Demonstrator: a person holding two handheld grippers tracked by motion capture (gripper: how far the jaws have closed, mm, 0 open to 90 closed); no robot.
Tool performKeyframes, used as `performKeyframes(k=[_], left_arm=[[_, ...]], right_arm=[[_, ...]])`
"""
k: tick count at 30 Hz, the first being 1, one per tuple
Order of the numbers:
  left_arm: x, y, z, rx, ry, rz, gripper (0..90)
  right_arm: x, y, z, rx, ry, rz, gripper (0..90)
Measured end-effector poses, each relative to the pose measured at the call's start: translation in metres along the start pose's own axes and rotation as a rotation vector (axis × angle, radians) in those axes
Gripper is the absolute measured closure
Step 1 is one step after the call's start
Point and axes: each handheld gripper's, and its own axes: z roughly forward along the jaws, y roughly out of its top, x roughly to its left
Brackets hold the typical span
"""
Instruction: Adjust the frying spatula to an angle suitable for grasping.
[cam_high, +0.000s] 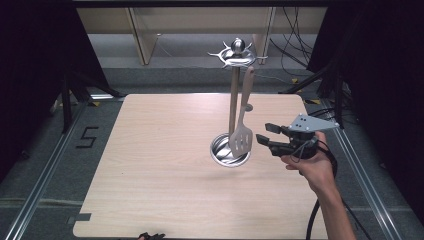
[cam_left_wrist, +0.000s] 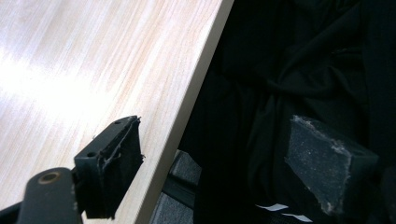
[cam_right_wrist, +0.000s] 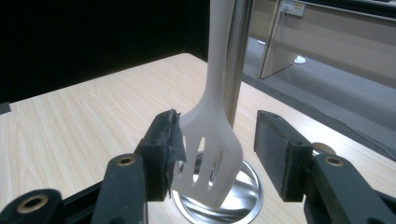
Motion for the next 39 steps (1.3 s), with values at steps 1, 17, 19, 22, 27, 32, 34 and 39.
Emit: performKeyframes(k=[1,17,19,22,27,32,34,39], left_arm=[[0.000,0.000,0.000,0.000,0.000,0.000,17.3],[0.000,0.000,-0.002,0.003,-0.006,0.006,17.3],[0.000,0.000,-0.001,-0.003,-0.006,0.003,17.3],[0.000,0.000,-0.001,-0.001,-0.007,0.003,17.3],[0.000,0.000,-0.002,-0.001,-0.007,0.004,17.3],[0.000,0.000,-0.001,-0.002,-0.007,0.003,17.3],[0.000,0.000,-0.002,-0.002,-0.007,0.003,17.3],[0.000,0.000,-0.002,-0.003,-0.006,0.002,17.3]], right_arm=[[0.000,0.000,0.000,0.000,0.000,0.000,49.6],[0.006,-0.009,-0.001,0.031,0.013,0.003,47.9],[0.007,-0.010,0.000,0.023,0.005,0.016,47.6],[0.007,-0.012,-0.001,0.046,0.015,0.015,46.7],[0.007,-0.014,-0.001,0.052,0.014,0.011,46.2],[0.008,-0.016,0.000,0.062,0.014,0.009,45.4],[0.010,-0.017,0.000,0.062,0.005,0.023,45.3],[0.009,-0.019,0.001,0.049,0.002,0.013,44.8]])
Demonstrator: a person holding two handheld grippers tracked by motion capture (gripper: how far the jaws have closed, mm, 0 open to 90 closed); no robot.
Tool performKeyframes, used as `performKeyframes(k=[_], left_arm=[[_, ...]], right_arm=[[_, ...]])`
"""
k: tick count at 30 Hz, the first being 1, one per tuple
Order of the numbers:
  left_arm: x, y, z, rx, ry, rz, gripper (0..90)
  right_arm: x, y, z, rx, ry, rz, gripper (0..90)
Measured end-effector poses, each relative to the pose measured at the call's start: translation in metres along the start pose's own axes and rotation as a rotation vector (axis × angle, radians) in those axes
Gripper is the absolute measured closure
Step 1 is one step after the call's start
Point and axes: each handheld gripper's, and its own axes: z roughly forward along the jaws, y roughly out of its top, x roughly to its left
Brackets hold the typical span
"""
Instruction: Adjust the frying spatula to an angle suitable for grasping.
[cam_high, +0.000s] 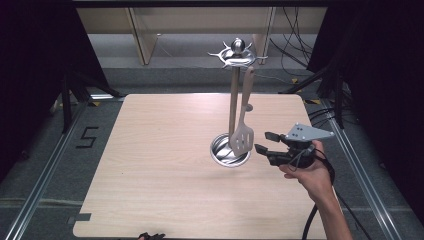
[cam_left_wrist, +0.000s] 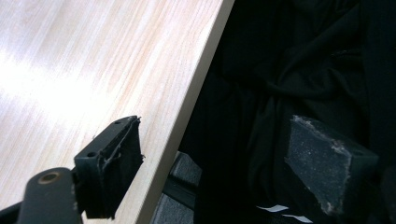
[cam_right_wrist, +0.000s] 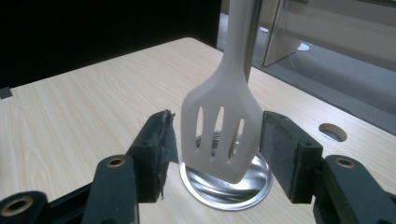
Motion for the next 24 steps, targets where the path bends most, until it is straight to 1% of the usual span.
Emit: performKeyframes(k=[1,3,4,5,6,7,8,9,10,11,12,13,14,15,16,17,18,19,20,21,22,23,24], left_arm=[[0.000,0.000,-0.001,-0.001,0.016,-0.001,17.3],[0.000,0.000,-0.001,-0.001,0.016,-0.001,17.3],[0.000,0.000,-0.001,0.000,0.016,-0.001,17.3],[0.000,0.000,-0.001,0.000,0.017,0.000,17.3],[0.001,0.001,-0.001,0.009,0.011,0.000,17.3],[0.001,0.001,-0.001,0.009,0.011,0.000,17.3],[0.001,0.001,-0.001,0.009,0.011,0.000,17.3],[0.000,0.001,0.000,0.000,0.033,-0.001,17.3],[0.000,0.001,0.000,0.000,0.033,-0.001,17.3],[0.001,0.001,0.000,-0.001,0.013,-0.004,17.3],[0.001,0.001,0.000,-0.001,0.013,-0.004,17.3],[0.001,0.002,0.001,-0.004,-0.001,0.001,17.3],[0.001,0.002,0.001,-0.004,0.004,-0.001,17.3],[0.000,0.002,0.001,-0.005,0.009,0.000,17.3],[0.000,0.002,0.001,-0.005,0.009,0.000,17.4],[0.000,0.002,0.001,-0.004,0.011,-0.004,17.4],[0.000,0.002,0.001,-0.004,0.011,-0.004,17.3],[0.002,0.002,0.000,0.002,-0.002,-0.001,17.3],[0.002,0.002,0.001,-0.001,-0.003,-0.004,17.3],[0.002,0.002,0.002,-0.003,0.009,-0.006,17.3],[0.002,0.002,0.002,-0.003,0.009,-0.006,17.3],[0.002,0.001,0.002,-0.012,0.007,-0.009,17.3],[0.002,0.001,0.002,-0.012,0.007,-0.009,17.3]], right_arm=[[0.001,-0.001,-0.001,0.023,0.010,0.015,44.6],[0.000,-0.002,-0.001,0.013,0.004,-0.001,44.5],[0.002,-0.004,0.000,0.005,-0.007,0.024,44.4],[-0.001,-0.004,-0.001,0.023,0.005,0.000,44.3],[0.000,-0.005,-0.001,0.023,0.015,0.009,44.3],[0.002,-0.006,0.000,0.020,0.000,0.031,44.1],[0.002,-0.006,0.000,0.020,0.000,0.031,44.1],[0.000,-0.008,0.000,0.028,0.013,0.011,43.5],[0.000,-0.008,0.000,0.028,0.013,0.011,43.5],[0.000,-0.010,0.000,0.037,0.006,0.006,43.3],[0.000,-0.010,0.000,0.037,0.006,0.006,43.3],[0.001,-0.013,0.002,0.039,0.006,0.018,42.9],[0.002,-0.015,0.003,0.044,0.015,0.031,42.7],[0.002,-0.016,0.003,0.057,0.013,0.021,42.4],[0.002,-0.018,0.004,0.050,0.008,0.016,42.4],[0.003,-0.019,0.004,0.068,0.015,0.026,42.5],[0.002,-0.020,0.006,0.055,0.006,0.015,42.5],[0.001,-0.021,0.007,0.061,0.021,-0.006,42.5],[0.004,-0.023,0.008,0.056,0.010,0.018,42.5],[0.006,-0.024,0.007,0.080,0.020,0.031,42.5],[0.007,-0.025,0.008,0.087,0.028,0.036,42.3],[0.005,-0.027,0.009,0.078,0.022,0.011,42.1],[0.005,-0.027,0.009,0.078,0.022,0.011,42.1]])
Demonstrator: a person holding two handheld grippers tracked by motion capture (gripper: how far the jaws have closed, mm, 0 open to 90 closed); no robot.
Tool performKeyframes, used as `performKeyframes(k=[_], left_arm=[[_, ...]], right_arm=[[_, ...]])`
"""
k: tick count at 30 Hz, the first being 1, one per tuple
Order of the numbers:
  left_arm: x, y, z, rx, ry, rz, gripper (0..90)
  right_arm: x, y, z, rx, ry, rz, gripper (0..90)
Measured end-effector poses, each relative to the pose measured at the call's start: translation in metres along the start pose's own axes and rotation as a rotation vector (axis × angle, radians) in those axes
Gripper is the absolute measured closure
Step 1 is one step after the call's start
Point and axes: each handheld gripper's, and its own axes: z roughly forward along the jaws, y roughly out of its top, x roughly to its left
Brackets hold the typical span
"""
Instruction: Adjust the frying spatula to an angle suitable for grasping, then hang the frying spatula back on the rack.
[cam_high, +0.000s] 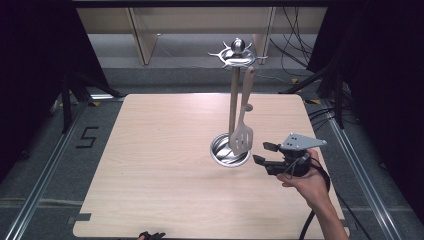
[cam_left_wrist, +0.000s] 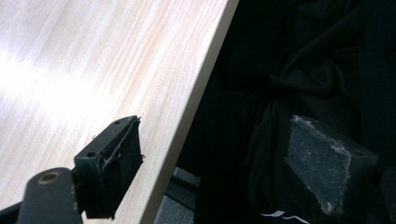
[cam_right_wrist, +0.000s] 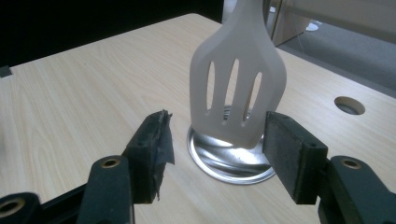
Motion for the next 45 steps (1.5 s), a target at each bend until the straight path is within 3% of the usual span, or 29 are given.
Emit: performKeyframes(k=[2,5,7,14,15,17,18,20,23,30,31,35,42,45], left_arm=[[0.000,0.000,-0.001,0.010,0.005,0.001,17.3],[-0.001,0.000,0.000,0.004,0.014,-0.002,17.3],[0.000,0.001,-0.001,0.009,0.003,0.002,17.3],[0.000,0.001,-0.004,0.015,-0.008,0.009,17.3],[0.000,0.001,-0.004,0.014,0.001,0.006,17.3],[0.000,0.001,-0.003,0.003,-0.001,0.005,17.3],[-0.001,0.001,-0.004,0.004,0.012,0.010,17.3],[0.000,0.001,-0.004,0.005,-0.006,0.010,17.3],[0.000,0.000,-0.004,0.003,0.013,0.001,17.3],[0.000,0.001,-0.005,0.010,-0.006,0.012,17.3],[0.000,0.001,-0.005,0.010,-0.006,0.012,17.3],[-0.001,0.000,-0.005,-0.003,0.013,0.008,17.3],[-0.001,-0.001,-0.007,0.007,0.003,0.008,17.3],[-0.001,-0.001,-0.007,0.009,0.002,0.012,17.3]], right_arm=[[0.003,-0.003,0.000,0.022,0.008,0.027,41.0],[0.001,-0.006,0.001,0.021,0.011,0.008,40.5],[0.003,-0.011,0.002,0.030,-0.002,0.017,40.2],[0.008,-0.020,0.006,0.075,0.018,0.042,40.1],[0.008,-0.021,0.007,0.073,0.015,0.024,40.1],[0.010,-0.022,0.007,0.085,0.024,0.039,40.1],[0.010,-0.024,0.010,0.081,0.025,0.003,40.2],[0.010,-0.026,0.011,0.093,0.022,-0.002,40.2],[0.012,-0.026,0.012,0.104,0.040,0.012,40.1],[0.015,-0.028,0.013,0.104,0.046,0.016,39.3],[0.015,-0.028,0.013,0.097,0.029,0.005,39.1],[0.020,-0.031,0.013,0.115,0.051,0.028,38.2],[0.024,-0.034,0.016,0.122,0.050,0.016,37.6],[0.024,-0.035,0.018,0.122,0.066,-0.013,37.2]])
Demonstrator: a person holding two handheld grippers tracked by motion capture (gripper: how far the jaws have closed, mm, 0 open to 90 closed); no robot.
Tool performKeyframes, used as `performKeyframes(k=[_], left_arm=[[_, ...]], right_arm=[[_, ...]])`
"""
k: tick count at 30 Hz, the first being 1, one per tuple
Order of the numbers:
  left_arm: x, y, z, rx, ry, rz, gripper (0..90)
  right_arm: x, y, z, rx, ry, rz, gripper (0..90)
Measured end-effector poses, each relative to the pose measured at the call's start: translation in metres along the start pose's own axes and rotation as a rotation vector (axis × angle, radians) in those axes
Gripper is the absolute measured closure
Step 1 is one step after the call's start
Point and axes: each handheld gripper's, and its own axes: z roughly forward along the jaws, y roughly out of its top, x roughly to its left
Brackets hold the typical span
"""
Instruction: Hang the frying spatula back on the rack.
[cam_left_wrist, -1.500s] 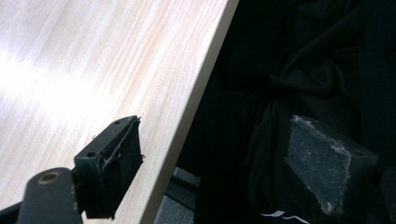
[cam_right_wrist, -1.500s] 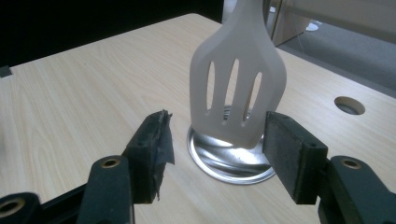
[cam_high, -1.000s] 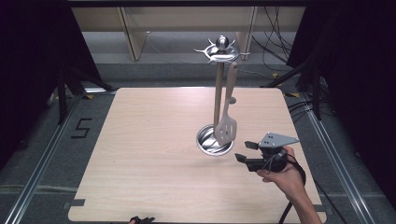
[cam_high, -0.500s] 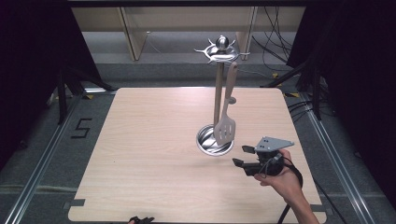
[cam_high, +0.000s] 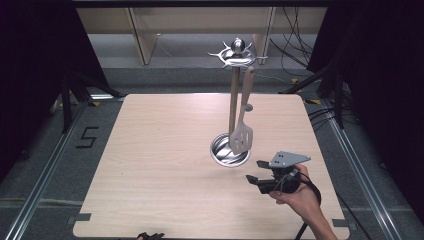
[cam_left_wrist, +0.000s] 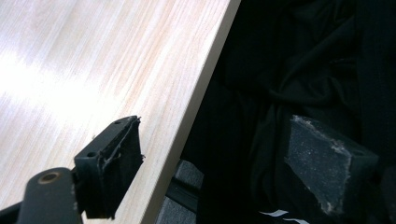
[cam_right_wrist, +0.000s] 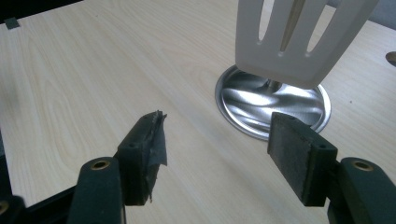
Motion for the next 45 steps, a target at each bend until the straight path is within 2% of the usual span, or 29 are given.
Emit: performKeyframes(k=[1,2,3,4,6,15,20,25,34,37,41,42,43,44,45], left_arm=[[0.000,0.000,0.000,0.000,0.000,0.000,17.3],[0.000,-0.001,0.001,-0.011,0.016,-0.004,17.3],[0.000,-0.001,0.001,-0.011,0.016,-0.004,17.3],[0.000,-0.001,0.001,-0.008,0.024,-0.003,17.3],[-0.001,-0.001,0.003,-0.011,0.037,-0.005,17.3],[-0.001,-0.001,0.003,-0.010,0.035,-0.005,17.3],[-0.001,-0.001,0.003,-0.010,0.034,-0.003,17.3],[-0.001,-0.001,0.003,-0.009,0.034,-0.003,17.3],[-0.001,-0.001,0.003,-0.008,0.024,0.001,17.3],[-0.001,-0.001,0.003,-0.008,0.023,0.001,17.3],[-0.001,-0.001,0.003,-0.006,0.025,0.001,17.3],[-0.001,-0.001,0.003,-0.006,0.025,0.001,17.4],[-0.001,-0.001,0.003,-0.006,0.022,0.002,17.3],[-0.001,-0.001,0.003,-0.007,0.022,0.002,17.3],[-0.001,-0.001,0.003,-0.007,0.022,0.002,17.3]], right_arm=[[0.000,0.000,0.000,0.000,0.000,0.000,37.2],[0.002,-0.001,-0.001,0.000,-0.022,0.007,36.8],[0.002,-0.001,-0.001,0.000,-0.022,0.007,36.8],[0.002,-0.002,0.000,0.005,0.000,0.003,36.5],[0.003,-0.004,-0.001,0.008,-0.013,0.020,36.1],[0.003,-0.010,0.001,0.028,-0.011,0.011,35.6],[0.007,-0.015,0.000,0.034,-0.006,0.037,34.9],[0.006,-0.018,0.000,0.028,-0.006,0.014,33.5],[0.009,-0.028,-0.001,0.044,0.007,0.040,31.8],[0.009,-0.031,0.000,0.035,0.004,0.013,31.5],[0.014,-0.038,0.000,0.060,0.014,0.053,31.2],[0.014,-0.038,0.000,0.060,0.014,0.053,31.2],[0.013,-0.040,0.001,0.051,0.009,0.033,31.1],[0.015,-0.041,0.001,0.057,0.011,0.054,31.0],[0.014,-0.041,0.002,0.053,0.010,0.036,30.9]])
